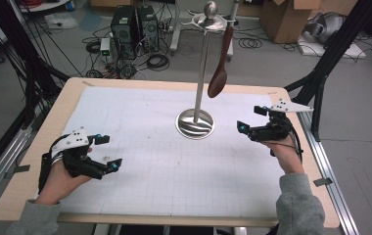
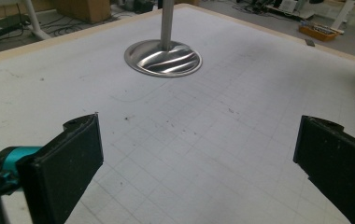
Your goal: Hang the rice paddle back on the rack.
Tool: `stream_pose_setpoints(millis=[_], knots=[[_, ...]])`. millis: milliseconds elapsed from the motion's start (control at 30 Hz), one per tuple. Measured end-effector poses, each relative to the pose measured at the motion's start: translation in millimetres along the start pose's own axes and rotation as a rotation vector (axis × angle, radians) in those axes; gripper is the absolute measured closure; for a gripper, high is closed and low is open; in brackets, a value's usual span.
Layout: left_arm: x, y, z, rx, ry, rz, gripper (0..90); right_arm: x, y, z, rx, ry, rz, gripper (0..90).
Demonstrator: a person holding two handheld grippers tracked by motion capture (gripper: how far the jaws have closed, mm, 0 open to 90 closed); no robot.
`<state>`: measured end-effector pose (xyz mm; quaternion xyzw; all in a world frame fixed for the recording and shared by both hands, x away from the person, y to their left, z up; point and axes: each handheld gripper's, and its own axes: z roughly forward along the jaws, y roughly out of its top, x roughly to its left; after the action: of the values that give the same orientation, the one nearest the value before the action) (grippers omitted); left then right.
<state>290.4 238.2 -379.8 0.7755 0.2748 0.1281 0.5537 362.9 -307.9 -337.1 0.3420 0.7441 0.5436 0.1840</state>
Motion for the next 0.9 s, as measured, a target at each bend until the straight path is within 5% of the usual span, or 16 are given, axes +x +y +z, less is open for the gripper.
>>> stream_pose_setpoints(millis=[433, 900], knots=[[4.4, -0.8, -3.2, -0.005, 0.014, -0.009, 1.9, -4.2, -34.1, -12.5, -0.01, -0.06, 0.032, 0.2], [5.0, -2.6, -1.0, 0.002, 0.013, -0.011, 1.9, -0.1, -55.7, -20.5, -0.017, -0.068, 0.057, 0.2]])
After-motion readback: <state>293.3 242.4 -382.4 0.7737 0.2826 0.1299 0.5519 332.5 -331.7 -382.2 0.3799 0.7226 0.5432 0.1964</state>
